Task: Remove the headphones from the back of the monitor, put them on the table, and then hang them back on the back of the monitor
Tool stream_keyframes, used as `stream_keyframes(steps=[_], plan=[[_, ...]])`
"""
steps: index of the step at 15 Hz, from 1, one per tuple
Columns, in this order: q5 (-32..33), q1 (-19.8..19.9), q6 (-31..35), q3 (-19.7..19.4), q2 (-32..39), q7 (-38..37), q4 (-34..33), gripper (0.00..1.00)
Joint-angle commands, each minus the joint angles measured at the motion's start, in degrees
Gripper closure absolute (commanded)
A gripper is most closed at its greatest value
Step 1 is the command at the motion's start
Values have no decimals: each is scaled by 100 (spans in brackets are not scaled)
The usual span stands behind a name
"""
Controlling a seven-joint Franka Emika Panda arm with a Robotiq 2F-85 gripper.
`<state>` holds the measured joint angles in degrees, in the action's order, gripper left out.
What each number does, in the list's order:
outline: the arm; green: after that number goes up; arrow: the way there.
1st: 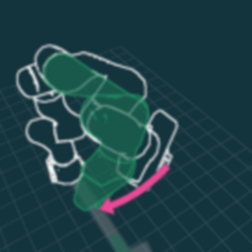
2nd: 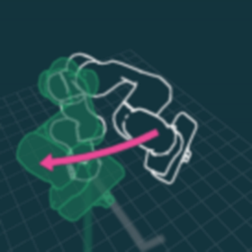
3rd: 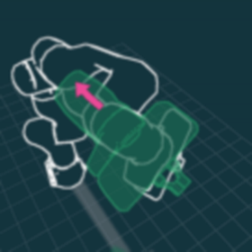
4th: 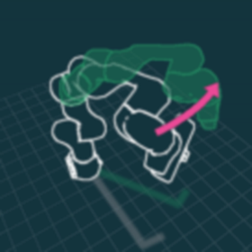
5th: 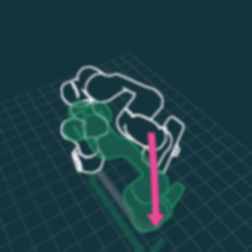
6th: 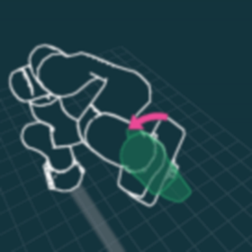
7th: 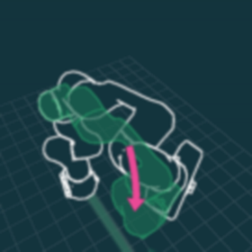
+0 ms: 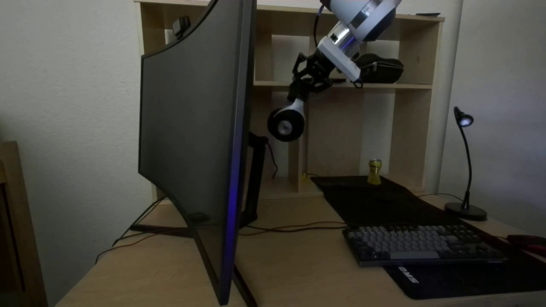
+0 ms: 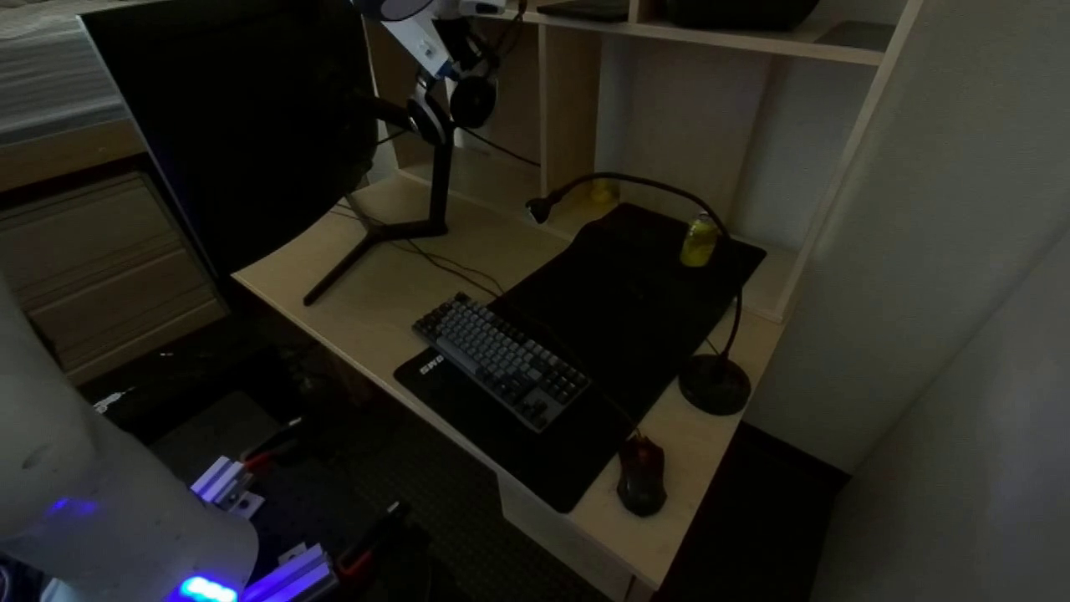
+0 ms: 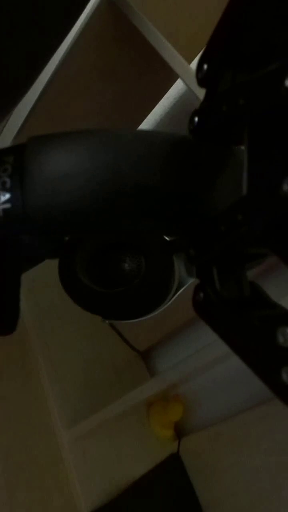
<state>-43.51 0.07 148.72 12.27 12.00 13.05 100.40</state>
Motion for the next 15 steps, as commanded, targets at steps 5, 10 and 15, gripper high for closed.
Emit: stream_keyframes(steps=[5,10,15], plan=[[3242,-93,-200,-1057,-801,-2065,1347,80],[3386,-98,621,-1222,-119,-2841,1857,80],[3399,-360,2438,-1387,1025,-3542,1677,80]])
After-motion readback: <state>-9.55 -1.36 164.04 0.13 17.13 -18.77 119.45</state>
